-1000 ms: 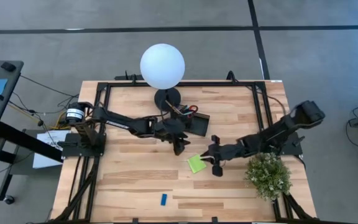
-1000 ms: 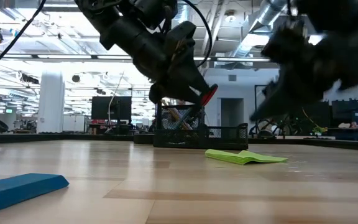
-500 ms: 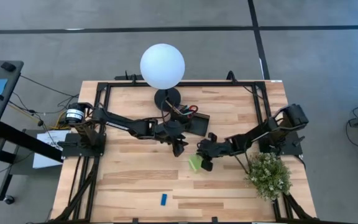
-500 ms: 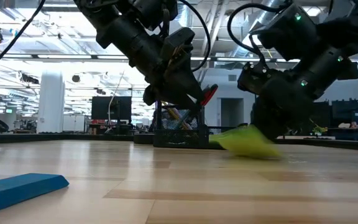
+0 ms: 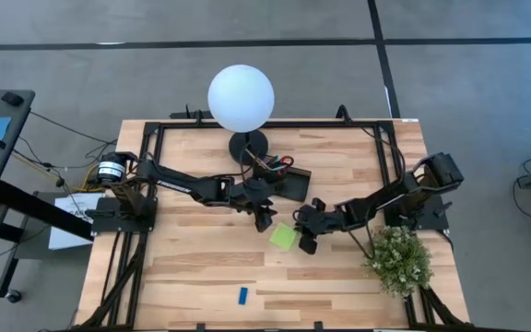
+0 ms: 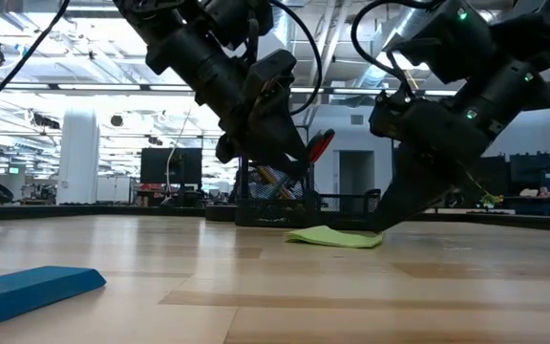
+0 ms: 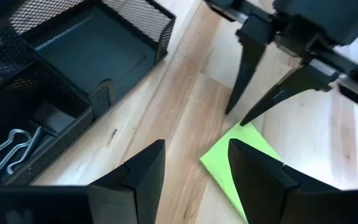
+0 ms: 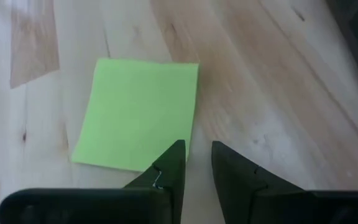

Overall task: Pick and place office supplies into organizer
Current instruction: Put the sticky note into the desk organizer

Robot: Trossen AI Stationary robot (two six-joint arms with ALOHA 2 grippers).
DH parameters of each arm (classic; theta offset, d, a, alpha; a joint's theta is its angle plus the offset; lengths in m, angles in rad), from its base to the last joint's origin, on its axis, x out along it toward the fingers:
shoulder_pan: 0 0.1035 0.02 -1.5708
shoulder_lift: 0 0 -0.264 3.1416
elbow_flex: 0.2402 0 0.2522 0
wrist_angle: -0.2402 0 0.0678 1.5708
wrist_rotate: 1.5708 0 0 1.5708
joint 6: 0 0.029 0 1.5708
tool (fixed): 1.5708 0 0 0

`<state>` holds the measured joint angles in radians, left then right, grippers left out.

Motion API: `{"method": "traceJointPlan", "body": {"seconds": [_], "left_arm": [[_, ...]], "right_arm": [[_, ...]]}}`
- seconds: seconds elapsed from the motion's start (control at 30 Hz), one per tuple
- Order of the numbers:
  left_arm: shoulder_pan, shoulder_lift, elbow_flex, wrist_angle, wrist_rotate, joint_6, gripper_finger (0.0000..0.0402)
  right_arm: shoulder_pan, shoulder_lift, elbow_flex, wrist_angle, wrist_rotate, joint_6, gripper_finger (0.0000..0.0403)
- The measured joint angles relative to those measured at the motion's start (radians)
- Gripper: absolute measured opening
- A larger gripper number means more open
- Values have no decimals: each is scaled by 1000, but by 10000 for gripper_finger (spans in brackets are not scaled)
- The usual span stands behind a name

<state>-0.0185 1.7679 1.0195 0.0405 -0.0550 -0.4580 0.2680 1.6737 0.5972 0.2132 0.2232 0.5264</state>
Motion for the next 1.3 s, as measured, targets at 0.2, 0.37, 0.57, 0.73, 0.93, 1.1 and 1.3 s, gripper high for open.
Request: {"method": "traceJointPlan", "body": {"seconds": [0.2,0.37,0.57,0.73,0.93,1.1,1.3], "left_arm": [[0,0,0,-9,-18,0,170],[-1,0,0,-9,-18,0,170],[-2,0,0,-9,-17,0,170],[-3,0,0,-7,-13,-4,170],[-35,-11,-1,25,56,-55,170],[-64,-63,-1,18,69,-49,170],[-100,-123,-1,18,0,-33,170]], "right_arm": [[1,0,0,6,-28,6,72],[1,0,0,7,-43,42,72],[0,0,0,35,-10,-97,72],[-34,0,0,190,-5,-218,72],[-132,20,1,237,-93,-138,72],[-134,76,2,305,-121,-142,72],[-125,163,73,302,-120,-179,72]]}}
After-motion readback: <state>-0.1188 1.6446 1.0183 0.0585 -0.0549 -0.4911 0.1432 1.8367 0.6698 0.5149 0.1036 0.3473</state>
